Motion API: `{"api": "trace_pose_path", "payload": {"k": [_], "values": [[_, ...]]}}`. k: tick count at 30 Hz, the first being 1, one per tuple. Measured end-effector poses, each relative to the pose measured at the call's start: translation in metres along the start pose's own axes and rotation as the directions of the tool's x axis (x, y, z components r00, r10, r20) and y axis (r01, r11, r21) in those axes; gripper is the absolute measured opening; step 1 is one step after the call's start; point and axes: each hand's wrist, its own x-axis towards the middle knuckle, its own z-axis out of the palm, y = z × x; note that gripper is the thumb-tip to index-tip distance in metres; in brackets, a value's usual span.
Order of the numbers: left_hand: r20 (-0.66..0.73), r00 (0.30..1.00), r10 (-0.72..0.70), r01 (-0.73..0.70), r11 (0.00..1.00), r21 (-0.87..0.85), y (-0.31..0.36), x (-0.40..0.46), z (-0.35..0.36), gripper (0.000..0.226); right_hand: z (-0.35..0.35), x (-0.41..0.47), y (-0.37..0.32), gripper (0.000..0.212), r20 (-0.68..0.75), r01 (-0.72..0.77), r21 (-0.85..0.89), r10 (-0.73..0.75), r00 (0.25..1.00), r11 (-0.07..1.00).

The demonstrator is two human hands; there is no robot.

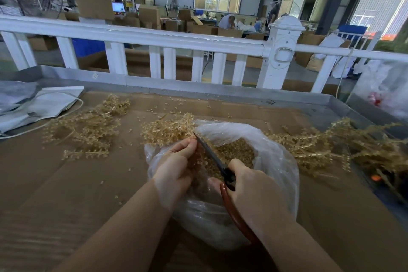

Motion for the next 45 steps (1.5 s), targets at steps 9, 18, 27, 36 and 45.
{"api": "trace_pose_path", "payload": {"k": [9,18,27,36,45], "values": [[-0.023,1.0,0.004,-0.004,1.0,0.0,-0.001,0.008,0.007,0.01,0.01,0.009,0.009,0.038,-0.015,0.011,0.045,-0.011,1.0,0.999],[-0.039,0.999,0.03,-0.03,1.0,0.009,-0.004,0.013,0.005,0.017,0.017,0.012,0.01,0.037,-0.031,0.02,-0.003,-0.02,0.999,1.0],[-0.055,0.998,0.024,-0.02,0.997,0.071,0.001,0.016,0.004,0.01,0.021,0.013,0.016,0.042,-0.041,0.018,-0.003,-0.018,0.999,1.0],[0.0,0.997,0.077,-0.077,0.997,0.028,-0.003,0.015,0.006,0.021,0.018,0.013,0.017,0.036,-0.074,0.041,0.064,-0.037,0.997,0.997],[0.106,0.991,0.076,-0.077,0.997,0.0,-0.007,0.017,0.0,0.024,0.018,0.018,0.01,0.039,-0.027,0.033,0.035,-0.032,0.999,0.999]]}}
